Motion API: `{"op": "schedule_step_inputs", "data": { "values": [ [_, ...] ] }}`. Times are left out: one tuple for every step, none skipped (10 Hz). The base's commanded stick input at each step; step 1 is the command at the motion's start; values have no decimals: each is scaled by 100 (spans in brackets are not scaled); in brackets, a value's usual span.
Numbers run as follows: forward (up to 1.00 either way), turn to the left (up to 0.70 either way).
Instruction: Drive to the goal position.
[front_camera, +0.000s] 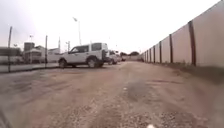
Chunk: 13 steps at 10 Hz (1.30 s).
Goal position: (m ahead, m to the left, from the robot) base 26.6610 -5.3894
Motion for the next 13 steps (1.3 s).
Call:
{"op": "schedule_step_inputs", "data": {
  "values": [
    [50, -24],
    [50, -4],
    [50, -24],
    [50, -39],
    [50, -43],
    [50, -46],
    [50, -49],
    [50, -18],
    [50, -4],
    [50, -14],
    [50, -24],
    [50, -34],
    [50, -44]
  ]
}}
